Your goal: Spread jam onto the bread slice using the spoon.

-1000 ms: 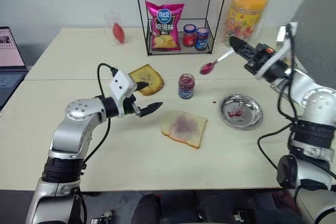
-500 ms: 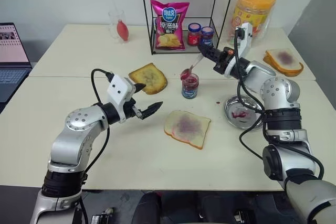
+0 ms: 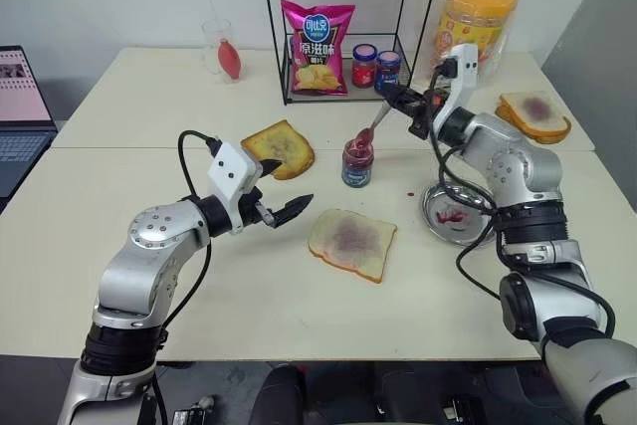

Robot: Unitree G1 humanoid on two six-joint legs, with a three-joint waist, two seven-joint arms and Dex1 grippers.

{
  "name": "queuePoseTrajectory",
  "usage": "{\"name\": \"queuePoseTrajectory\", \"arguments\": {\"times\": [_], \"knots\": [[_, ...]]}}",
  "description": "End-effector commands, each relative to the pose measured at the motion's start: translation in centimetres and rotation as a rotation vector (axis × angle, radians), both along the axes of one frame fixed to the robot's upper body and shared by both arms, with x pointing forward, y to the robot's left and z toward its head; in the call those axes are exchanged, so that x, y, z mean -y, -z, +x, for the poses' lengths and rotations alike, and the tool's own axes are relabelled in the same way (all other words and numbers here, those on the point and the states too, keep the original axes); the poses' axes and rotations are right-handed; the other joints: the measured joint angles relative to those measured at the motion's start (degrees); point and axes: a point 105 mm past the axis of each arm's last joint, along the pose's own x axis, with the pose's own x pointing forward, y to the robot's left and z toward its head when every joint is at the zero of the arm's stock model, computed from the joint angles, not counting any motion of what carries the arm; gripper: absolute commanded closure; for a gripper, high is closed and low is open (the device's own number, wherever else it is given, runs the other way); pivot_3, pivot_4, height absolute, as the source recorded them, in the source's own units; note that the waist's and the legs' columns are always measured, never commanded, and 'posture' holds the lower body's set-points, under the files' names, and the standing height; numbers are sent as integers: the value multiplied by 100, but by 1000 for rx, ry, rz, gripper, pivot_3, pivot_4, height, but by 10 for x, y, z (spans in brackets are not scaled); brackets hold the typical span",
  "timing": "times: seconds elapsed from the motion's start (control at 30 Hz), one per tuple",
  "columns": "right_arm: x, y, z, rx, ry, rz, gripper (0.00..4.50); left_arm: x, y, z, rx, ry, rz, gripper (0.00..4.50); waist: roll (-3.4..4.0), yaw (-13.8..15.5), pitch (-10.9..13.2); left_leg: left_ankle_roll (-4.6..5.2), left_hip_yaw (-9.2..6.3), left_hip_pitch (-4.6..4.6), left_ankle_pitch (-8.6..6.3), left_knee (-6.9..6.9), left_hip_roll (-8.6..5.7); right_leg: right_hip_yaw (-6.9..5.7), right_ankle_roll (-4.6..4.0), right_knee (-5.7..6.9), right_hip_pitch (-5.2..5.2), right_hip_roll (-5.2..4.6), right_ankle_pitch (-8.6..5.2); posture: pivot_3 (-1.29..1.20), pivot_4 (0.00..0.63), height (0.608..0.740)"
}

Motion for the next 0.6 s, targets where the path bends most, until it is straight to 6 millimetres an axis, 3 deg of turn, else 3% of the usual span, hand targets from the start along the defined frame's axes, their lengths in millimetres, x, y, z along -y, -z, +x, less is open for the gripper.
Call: {"name": "queuePoseTrajectory", "arguments": {"times": [0.03,0.2,0.6], "knots": [[-15,-6,-8,146,-50,-126,4474,4,-15,-3,52,25,-3,0,0,1,0,0,0,1,0,0,0,0,0,0,0,0,0,0,150,740],[-25,19,-11,278,-80,-383,4474,3,-16,-4,55,21,-11,0,0,2,0,-1,0,1,1,2,0,0,0,3,1,0,0,0,150,740],[-32,41,-6,236,-111,-442,4474,1,-15,-8,56,9,-9,0,0,2,0,-8,-2,11,4,4,-1,0,-2,14,5,-1,1,0,150,740]]}}
